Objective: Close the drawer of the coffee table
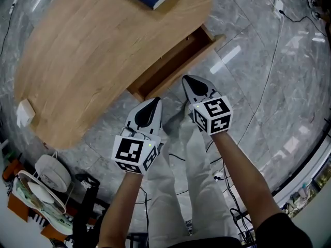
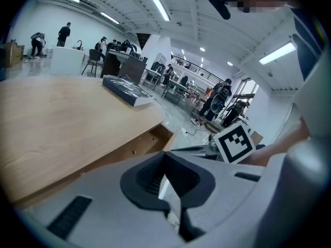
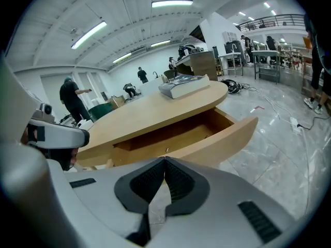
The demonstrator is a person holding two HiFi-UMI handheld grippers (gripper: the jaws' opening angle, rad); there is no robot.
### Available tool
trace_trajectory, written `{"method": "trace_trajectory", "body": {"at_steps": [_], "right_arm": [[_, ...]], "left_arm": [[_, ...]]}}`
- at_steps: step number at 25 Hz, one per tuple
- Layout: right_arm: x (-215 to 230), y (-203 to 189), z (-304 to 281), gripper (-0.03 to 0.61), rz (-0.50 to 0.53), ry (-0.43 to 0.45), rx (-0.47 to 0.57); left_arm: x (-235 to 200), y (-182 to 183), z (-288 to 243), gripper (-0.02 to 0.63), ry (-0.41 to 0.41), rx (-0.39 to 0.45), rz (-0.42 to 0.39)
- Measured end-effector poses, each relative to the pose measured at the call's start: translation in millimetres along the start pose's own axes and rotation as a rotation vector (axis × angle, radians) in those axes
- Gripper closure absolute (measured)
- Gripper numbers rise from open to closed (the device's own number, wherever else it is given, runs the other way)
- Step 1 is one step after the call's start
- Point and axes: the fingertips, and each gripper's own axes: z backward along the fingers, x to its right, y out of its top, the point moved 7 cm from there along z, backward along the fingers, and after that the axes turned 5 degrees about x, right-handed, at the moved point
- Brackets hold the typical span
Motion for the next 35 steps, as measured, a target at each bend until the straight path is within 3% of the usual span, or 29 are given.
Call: {"method": "trace_trajectory", "body": {"at_steps": [16, 35], "right_arm": [[6, -11, -11, 0.560, -0.009, -0.007, -0.008], [3, -4, -13, 0.560, 0.002, 0.010, 0.075]], "left_arm": [[-7, -11, -1, 0.614, -0.006, -0.014, 0.022], [-8, -20, -7, 0.614, -0.012, -0.027, 0.036]]}}
